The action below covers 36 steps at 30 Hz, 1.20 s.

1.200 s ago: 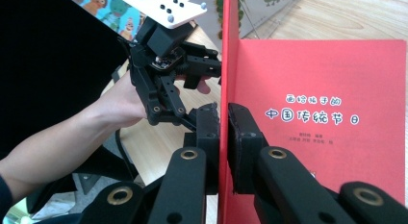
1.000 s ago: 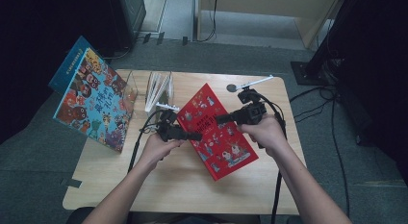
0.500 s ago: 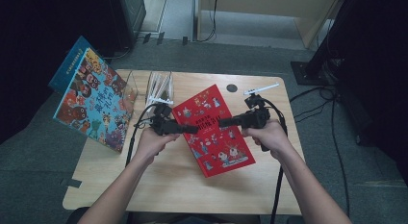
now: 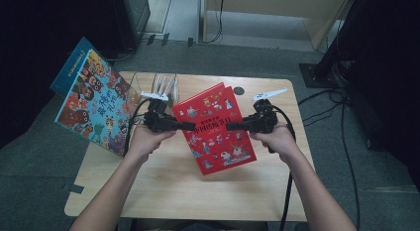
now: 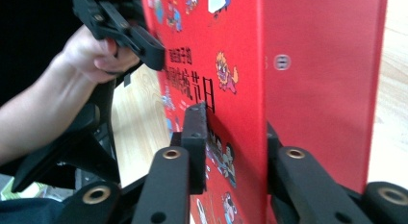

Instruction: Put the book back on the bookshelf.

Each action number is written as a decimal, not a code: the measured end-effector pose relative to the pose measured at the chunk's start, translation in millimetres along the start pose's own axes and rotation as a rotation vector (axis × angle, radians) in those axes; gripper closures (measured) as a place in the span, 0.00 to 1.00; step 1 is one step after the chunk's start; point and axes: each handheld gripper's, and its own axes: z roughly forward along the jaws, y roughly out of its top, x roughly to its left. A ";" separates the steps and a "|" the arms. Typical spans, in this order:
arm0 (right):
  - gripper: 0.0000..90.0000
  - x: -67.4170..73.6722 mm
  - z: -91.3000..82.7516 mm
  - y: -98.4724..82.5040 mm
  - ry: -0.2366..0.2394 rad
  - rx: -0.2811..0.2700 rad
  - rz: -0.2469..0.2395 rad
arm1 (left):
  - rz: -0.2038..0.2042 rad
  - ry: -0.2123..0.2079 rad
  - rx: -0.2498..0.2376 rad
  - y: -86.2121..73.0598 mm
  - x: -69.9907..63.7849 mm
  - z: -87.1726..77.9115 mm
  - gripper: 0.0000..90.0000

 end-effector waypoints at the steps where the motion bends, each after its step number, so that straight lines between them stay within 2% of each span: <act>1: 0.77 -1.0 0.8 -0.1 -0.012 -0.005 -0.014 | 0.014 0.005 0.004 1.6 -2.0 -1.1 0.80; 2: 0.75 -1.6 1.6 0.0 -0.010 -0.006 -0.016 | 0.033 -0.003 -0.002 3.6 -4.9 -2.8 0.81; 5: 0.67 -4.3 5.0 -0.2 -0.030 -0.006 -0.029 | 0.075 0.010 0.021 9.0 -13.4 -2.9 0.86; 6: 0.66 -5.3 5.4 -0.3 -0.031 -0.003 -0.036 | 0.086 0.029 0.025 10.0 -15.1 -2.8 0.86; 10: 0.61 -5.1 8.3 -0.7 -0.073 0.003 -0.058 | 0.111 0.048 0.039 12.6 -18.1 -2.8 0.86; 11: 0.60 -4.9 8.8 -0.7 -0.078 0.010 -0.062 | 0.118 0.057 0.034 13.1 -19.2 -3.4 0.86; 12: 0.60 -4.7 9.0 -0.9 -0.083 0.011 -0.067 | 0.120 0.048 0.033 13.9 -18.9 -4.5 0.86; 13: 0.59 -4.1 9.3 -0.8 -0.087 0.012 -0.073 | 0.127 0.062 0.023 14.4 -20.3 -5.8 0.86; 14: 0.59 -2.7 9.2 -0.9 -0.099 0.012 -0.077 | 0.123 0.047 0.012 15.2 -20.5 -7.6 0.87; 17: 0.58 -0.7 8.7 -0.5 -0.106 0.006 -0.078 | 0.126 0.045 0.013 18.3 -22.7 -9.6 0.87; 18: 0.58 -0.4 9.1 -0.4 -0.109 0.009 -0.080 | 0.140 0.067 0.025 19.9 -24.3 -9.5 0.87; 21: 0.57 -1.6 9.9 -0.5 -0.121 0.008 -0.079 | 0.153 0.071 0.041 21.7 -25.3 -10.0 0.87; 22: 0.60 -2.2 9.0 -0.7 -0.146 0.010 -0.075 | 0.158 0.082 0.047 21.8 -25.3 -10.1 0.88; 26: 0.59 -7.9 9.4 -4.0 -0.158 0.029 -0.051 | 0.156 0.096 0.062 21.9 -25.2 -5.4 0.89; 28: 0.59 -8.7 11.6 -4.6 -0.181 0.037 -0.056 | 0.157 0.102 0.064 21.9 -25.1 -4.4 0.89; 31: 0.59 -8.5 12.8 -5.1 -0.189 0.032 -0.055 | 0.150 0.108 0.073 22.6 -25.8 -4.5 0.89; 34: 0.60 -7.1 15.1 -4.9 -0.207 0.053 -0.060 | 0.156 0.122 0.079 23.0 -27.5 -4.8 0.89; 36: 0.62 -5.3 16.2 -4.7 -0.250 0.063 -0.071 | 0.158 0.132 0.077 23.1 -27.8 -5.6 0.89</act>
